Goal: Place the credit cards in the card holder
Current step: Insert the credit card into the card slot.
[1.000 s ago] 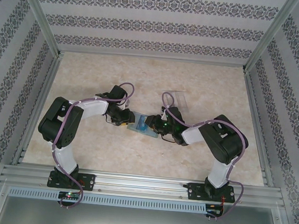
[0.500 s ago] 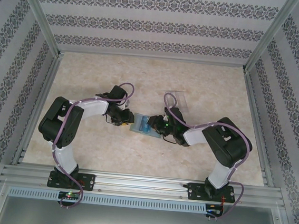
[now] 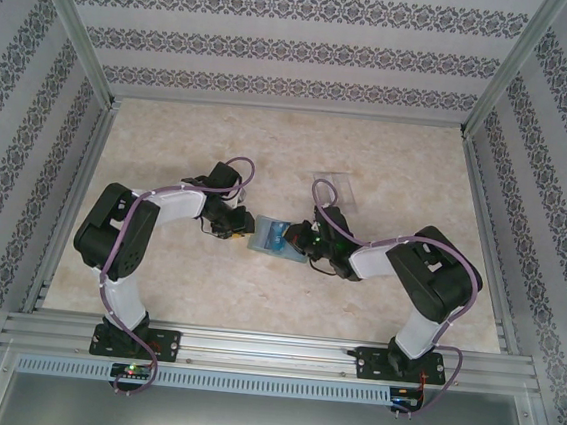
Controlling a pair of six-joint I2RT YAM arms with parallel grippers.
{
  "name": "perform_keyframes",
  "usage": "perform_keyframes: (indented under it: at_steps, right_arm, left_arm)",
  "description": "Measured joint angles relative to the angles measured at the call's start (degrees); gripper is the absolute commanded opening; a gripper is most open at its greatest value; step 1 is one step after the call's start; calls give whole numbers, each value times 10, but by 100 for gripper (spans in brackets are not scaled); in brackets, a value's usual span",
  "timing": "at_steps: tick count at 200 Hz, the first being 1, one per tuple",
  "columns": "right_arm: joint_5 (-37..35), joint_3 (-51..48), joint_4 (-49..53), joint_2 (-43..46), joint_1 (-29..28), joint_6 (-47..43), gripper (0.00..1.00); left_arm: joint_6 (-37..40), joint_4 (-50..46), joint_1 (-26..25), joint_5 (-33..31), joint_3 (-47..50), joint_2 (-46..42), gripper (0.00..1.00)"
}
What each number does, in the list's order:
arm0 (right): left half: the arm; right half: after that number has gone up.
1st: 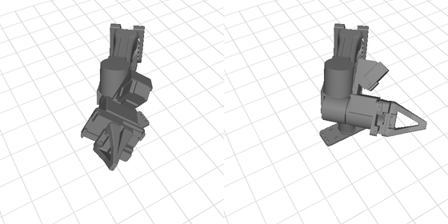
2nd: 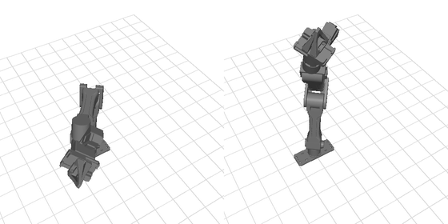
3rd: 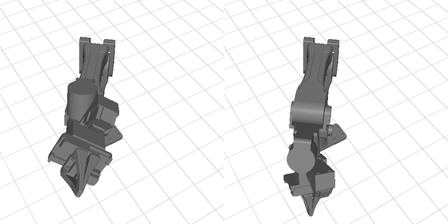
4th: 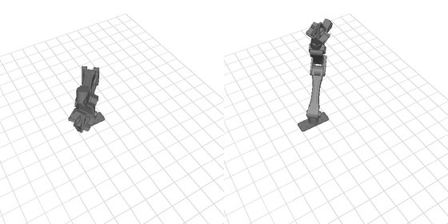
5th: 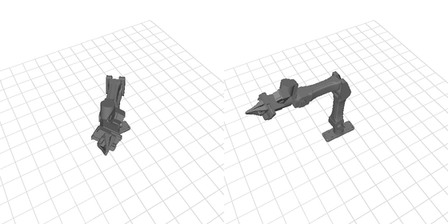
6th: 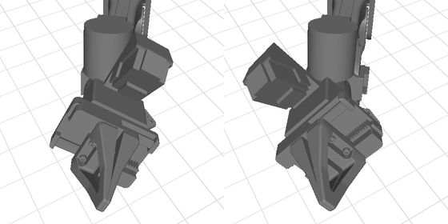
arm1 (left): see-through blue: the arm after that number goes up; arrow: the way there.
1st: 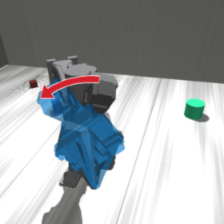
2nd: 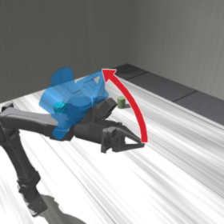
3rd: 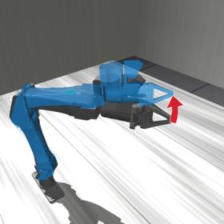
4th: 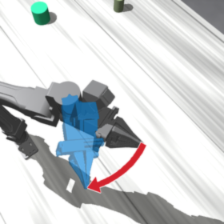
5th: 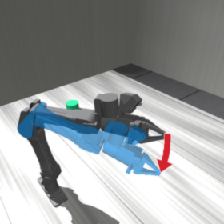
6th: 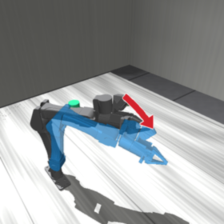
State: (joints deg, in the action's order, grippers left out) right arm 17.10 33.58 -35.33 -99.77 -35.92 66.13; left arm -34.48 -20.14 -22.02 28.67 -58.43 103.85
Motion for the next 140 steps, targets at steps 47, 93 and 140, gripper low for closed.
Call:
perform_keyframes:
  at_steps: [47, 93, 140]
  right_arm:
    - [-28, 10, -8, -10, -24, 3, 0]
    - [-57, 29, -26, -40, -49, 17, 0]
    - [-70, 42, -24, -47, -60, 25, 12]
  left_arm:
    - [-11, 16, 0, 13, 4, 4, 24]
    - [-20, 26, 3, 21, 8, 4, 22]
    - [-22, 30, 4, 24, 10, 5, 22]
